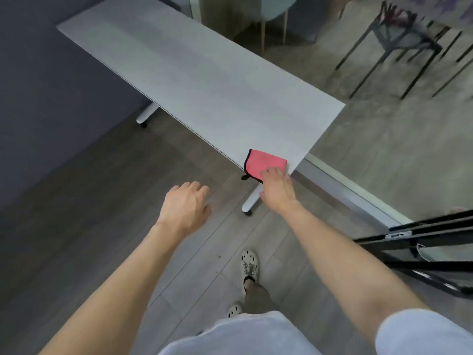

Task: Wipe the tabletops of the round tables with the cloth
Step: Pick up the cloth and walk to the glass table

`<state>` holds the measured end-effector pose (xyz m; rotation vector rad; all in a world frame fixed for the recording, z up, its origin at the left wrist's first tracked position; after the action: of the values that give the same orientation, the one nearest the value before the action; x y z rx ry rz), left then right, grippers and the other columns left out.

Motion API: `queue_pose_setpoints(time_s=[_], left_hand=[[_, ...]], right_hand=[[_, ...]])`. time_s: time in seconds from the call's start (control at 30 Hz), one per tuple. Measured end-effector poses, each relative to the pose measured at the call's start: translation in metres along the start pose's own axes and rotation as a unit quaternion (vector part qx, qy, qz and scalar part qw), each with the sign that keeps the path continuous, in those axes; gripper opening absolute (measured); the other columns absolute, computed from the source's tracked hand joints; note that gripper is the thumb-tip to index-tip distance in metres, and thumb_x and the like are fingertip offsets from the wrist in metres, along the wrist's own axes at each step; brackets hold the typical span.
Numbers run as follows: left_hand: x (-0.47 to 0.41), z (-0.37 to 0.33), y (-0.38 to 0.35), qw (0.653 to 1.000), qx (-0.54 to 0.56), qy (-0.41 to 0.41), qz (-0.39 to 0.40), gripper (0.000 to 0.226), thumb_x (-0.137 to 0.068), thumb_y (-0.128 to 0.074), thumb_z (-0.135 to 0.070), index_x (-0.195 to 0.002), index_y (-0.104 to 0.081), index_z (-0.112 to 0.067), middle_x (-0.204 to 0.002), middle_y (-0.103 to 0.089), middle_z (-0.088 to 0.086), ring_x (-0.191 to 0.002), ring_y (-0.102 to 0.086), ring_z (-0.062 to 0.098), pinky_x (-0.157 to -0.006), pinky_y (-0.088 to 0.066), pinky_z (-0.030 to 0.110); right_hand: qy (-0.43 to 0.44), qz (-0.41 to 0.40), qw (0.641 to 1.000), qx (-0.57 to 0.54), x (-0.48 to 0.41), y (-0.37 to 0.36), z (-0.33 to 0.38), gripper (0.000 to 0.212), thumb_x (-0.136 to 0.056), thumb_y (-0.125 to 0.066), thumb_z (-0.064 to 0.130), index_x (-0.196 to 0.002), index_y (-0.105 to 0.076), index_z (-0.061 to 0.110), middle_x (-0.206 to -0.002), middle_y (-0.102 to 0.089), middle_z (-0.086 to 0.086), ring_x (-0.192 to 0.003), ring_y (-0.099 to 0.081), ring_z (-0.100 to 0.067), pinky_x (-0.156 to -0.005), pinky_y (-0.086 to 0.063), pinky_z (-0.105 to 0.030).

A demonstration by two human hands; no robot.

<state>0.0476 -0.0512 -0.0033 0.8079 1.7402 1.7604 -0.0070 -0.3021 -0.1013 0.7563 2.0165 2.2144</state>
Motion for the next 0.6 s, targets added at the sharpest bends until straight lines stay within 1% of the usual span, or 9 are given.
queue_pose_setpoints(time_s=[0.03,0.1,0.17,0.27,0.33,0.37,0.43,0.5,0.6], left_hand=[[-0.005,0.004,-0.002,1.000,0.007,0.002,0.009,0.021,-0.090,-0.062,-0.037,-0.084,-0.053,-0.019,-0.080,-0.051,-0.002,-0.074,-0.056,0.027,-0.065,-0.044,0.036],[-0.015,0.014,-0.005,1.000,0.004,0.005,0.018,0.023,-0.091,-0.064,-0.039,-0.085,-0.053,-0.019,-0.082,-0.055,0.000,-0.075,-0.057,0.028,-0.065,-0.041,0.035],[-0.018,0.024,-0.010,0.999,-0.013,0.011,0.037,0.023,-0.092,-0.064,-0.040,-0.087,-0.055,-0.019,-0.084,-0.057,0.000,-0.076,-0.059,0.028,-0.066,-0.041,0.035],[-0.020,0.039,-0.017,0.998,-0.011,0.018,0.059,0.024,-0.095,-0.061,-0.043,-0.093,-0.060,-0.019,-0.089,-0.061,0.000,-0.082,-0.062,0.027,-0.072,-0.048,0.037],[-0.019,0.047,-0.021,0.997,-0.012,0.012,0.076,0.024,-0.097,-0.058,-0.045,-0.097,-0.061,-0.021,-0.093,-0.062,0.000,-0.085,-0.063,0.025,-0.076,-0.050,0.037],[-0.021,0.050,-0.021,0.997,-0.013,0.006,0.077,0.024,-0.097,-0.058,-0.045,-0.098,-0.061,-0.021,-0.093,-0.062,-0.001,-0.085,-0.063,0.025,-0.076,-0.051,0.037],[-0.027,0.055,-0.018,0.998,-0.011,-0.016,0.066,0.021,-0.094,-0.061,-0.041,-0.092,-0.061,-0.021,-0.089,-0.061,-0.001,-0.082,-0.063,0.026,-0.072,-0.049,0.036],[-0.030,0.051,-0.010,0.998,-0.003,-0.047,0.048,0.018,-0.088,-0.063,-0.033,-0.082,-0.050,-0.021,-0.081,-0.056,0.000,-0.075,-0.059,0.028,-0.064,-0.040,0.034],[-0.027,0.031,-0.003,0.992,0.004,-0.126,0.030,0.028,-0.083,-0.064,-0.027,-0.079,-0.036,-0.023,-0.077,-0.053,0.000,-0.070,-0.055,0.029,-0.062,-0.032,0.033]], right_hand=[[-0.007,0.017,1.000,0.023,-0.012,-0.005,-0.003,0.066,-0.088,-0.083,0.029,-0.145,-0.054,0.014,-0.139,-0.058,-0.011,-0.135,-0.052,-0.032,-0.123,-0.037,-0.056],[-0.021,0.031,0.999,0.036,-0.028,-0.014,-0.012,0.082,-0.084,-0.081,0.019,-0.158,-0.045,0.016,-0.145,-0.055,-0.013,-0.141,-0.049,-0.034,-0.130,-0.025,-0.064],[-0.009,0.041,0.998,0.044,-0.036,-0.023,-0.016,0.072,-0.086,-0.071,0.005,-0.154,-0.050,0.013,-0.139,-0.060,-0.014,-0.134,-0.055,-0.036,-0.126,-0.034,-0.059],[0.009,-0.012,0.998,0.062,-0.039,-0.027,-0.019,0.045,-0.077,-0.071,-0.009,-0.120,-0.071,0.004,-0.107,-0.070,-0.018,-0.102,-0.067,-0.041,-0.105,-0.053,-0.059],[0.007,-0.006,0.998,0.062,-0.039,-0.046,-0.023,0.035,-0.063,-0.080,-0.014,-0.092,-0.073,0.005,-0.079,-0.067,-0.015,-0.074,-0.067,-0.038,-0.080,-0.061,-0.054],[0.005,-0.003,0.998,0.055,-0.036,-0.052,-0.023,0.032,-0.062,-0.081,-0.014,-0.086,-0.072,0.005,-0.074,-0.065,-0.014,-0.068,-0.066,-0.037,-0.071,-0.060,-0.051],[-0.013,0.013,0.999,0.028,-0.016,-0.045,-0.020,0.024,-0.074,-0.074,-0.011,-0.092,-0.072,0.006,-0.080,-0.067,-0.014,-0.076,-0.067,-0.039,-0.074,-0.057,-0.048],[-0.046,-0.005,0.999,-0.009,0.020,-0.025,-0.014,0.024,-0.084,-0.064,-0.007,-0.101,-0.069,0.009,-0.094,-0.069,-0.011,-0.091,-0.068,-0.038,-0.085,-0.052,-0.046],[-0.120,-0.044,0.989,-0.077,0.097,-0.010,-0.012,0.023,-0.093,-0.060,0.001,-0.113,-0.068,0.011,-0.108,-0.069,-0.010,-0.107,-0.065,-0.036,-0.093,-0.051,-0.045]])
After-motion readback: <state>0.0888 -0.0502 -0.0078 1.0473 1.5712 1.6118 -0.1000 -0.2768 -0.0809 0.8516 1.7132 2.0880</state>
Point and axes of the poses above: each hand's wrist, its own x-axis away from the middle knuckle, its own y-axis out of the back of the hand, z = x × y, the point moved 7 cm from there along -x, towards the middle knuckle
